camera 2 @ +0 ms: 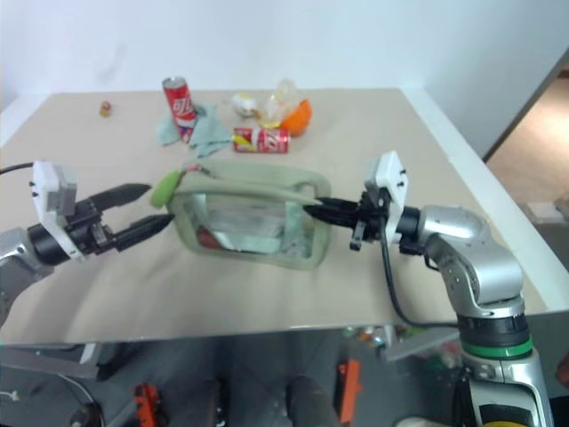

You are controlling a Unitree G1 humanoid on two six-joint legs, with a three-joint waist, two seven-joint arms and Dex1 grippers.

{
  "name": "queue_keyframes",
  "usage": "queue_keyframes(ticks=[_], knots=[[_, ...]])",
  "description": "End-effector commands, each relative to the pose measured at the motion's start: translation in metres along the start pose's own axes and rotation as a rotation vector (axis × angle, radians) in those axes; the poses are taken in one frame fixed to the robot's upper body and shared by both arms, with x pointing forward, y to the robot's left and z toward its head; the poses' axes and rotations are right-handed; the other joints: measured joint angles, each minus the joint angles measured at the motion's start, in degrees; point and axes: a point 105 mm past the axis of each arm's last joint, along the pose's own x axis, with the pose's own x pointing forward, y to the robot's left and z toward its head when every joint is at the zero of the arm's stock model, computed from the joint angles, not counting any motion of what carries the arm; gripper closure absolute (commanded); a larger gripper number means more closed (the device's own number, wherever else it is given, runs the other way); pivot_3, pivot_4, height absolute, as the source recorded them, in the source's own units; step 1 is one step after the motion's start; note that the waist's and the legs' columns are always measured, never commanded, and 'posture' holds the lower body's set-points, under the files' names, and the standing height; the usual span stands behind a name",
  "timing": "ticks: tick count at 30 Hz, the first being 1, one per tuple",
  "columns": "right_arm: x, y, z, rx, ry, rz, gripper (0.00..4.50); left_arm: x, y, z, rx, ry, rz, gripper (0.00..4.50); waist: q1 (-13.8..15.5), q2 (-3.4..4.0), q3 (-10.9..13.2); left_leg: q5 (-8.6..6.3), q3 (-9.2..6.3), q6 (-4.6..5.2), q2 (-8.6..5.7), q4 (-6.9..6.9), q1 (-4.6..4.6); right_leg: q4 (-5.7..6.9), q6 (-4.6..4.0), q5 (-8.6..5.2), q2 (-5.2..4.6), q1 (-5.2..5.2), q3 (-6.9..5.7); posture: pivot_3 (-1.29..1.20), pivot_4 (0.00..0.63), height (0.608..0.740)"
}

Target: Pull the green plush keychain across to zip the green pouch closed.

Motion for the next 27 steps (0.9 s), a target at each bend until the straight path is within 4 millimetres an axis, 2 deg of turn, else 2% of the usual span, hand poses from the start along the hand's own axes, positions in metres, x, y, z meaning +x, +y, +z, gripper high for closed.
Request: queue_keyframes(ticks=[1,9,10,11,15,19,21,23,27], knots=[[-0.001,0.005,0.011,-0.049,-0.023,0.007,4.5,0.002,0.002,0.007,0.058,-0.023,-0.01,1.52,-0.03,0.0,0.0,0.0,0.0,0.0,0.0,0.0,0.0,0.0,0.0,-0.01,0.0,0.0,-0.01,0.0,0.15,0.74],[-0.002,0.006,0.009,-0.065,-0.014,0.007,4.5,0.009,0.007,0.012,0.082,-0.046,-0.039,4.29,-0.04,0.0,0.0,0.0,-0.01,0.01,0.0,0.04,0.01,0.0,0.03,0.03,0.0,0.03,0.0,0.0,0.15,0.74],[-0.002,0.006,0.009,-0.069,-0.011,0.008,4.5,0.009,0.009,0.017,0.084,-0.065,-0.037,4.42,-0.04,0.0,0.0,0.0,0.0,0.01,0.0,0.04,0.01,0.0,0.04,0.03,0.0,0.03,0.0,0.0,0.15,0.74],[-0.002,0.006,0.009,-0.072,-0.008,0.009,4.5,0.01,0.01,0.021,0.085,-0.08,-0.035,4.42,-0.03,-0.01,0.0,0.0,0.0,0.01,0.0,0.04,0.01,0.0,0.04,0.03,0.0,0.03,0.0,0.0,0.15,0.74],[-0.004,0.006,0.005,-0.078,0.007,0.012,4.5,0.026,0.001,0.061,0.173,-0.168,-0.102,4.42,0.1,-0.01,0.0,0.0,-0.09,0.01,0.0,0.1,-0.05,0.0,0.04,0.04,0.01,0.03,-0.12,0.0,0.15,0.74],[-0.004,0.007,0.002,-0.081,0.018,0.023,4.5,0.054,-0.015,0.072,0.221,-0.192,-0.229,4.42,0.11,-0.01,-0.01,0.0,-0.06,0.01,-0.06,0.15,-0.04,-0.03,0.13,0.06,-0.03,0.11,-0.06,0.0,0.15,0.74],[-0.004,0.006,0.001,-0.085,0.021,0.023,4.5,0.071,-0.022,0.071,0.233,-0.195,-0.29,4.42,0.09,-0.01,-0.01,0.0,-0.05,0.01,-0.07,0.15,-0.03,-0.03,0.15,0.06,-0.03,0.11,-0.04,0.0,0.15,0.74],[-0.004,0.005,0.0,-0.09,0.025,0.022,4.5,0.09,-0.034,0.061,0.268,-0.158,-0.384,4.42,0.06,-0.01,-0.01,0.0,-0.08,0.01,-0.06,0.17,-0.03,-0.03,0.13,0.08,0.0,0.12,-0.05,0.0,0.15,0.74],[-0.003,0.005,-0.001,-0.096,0.025,0.023,4.5,0.11,-0.049,0.044,0.305,-0.072,-0.513,4.42,0.0,-0.01,-0.01,0.0,-0.08,0.01,-0.06,0.17,-0.03,-0.02,0.13,0.08,0.02,0.1,-0.04,0.0,0.15,0.74]])
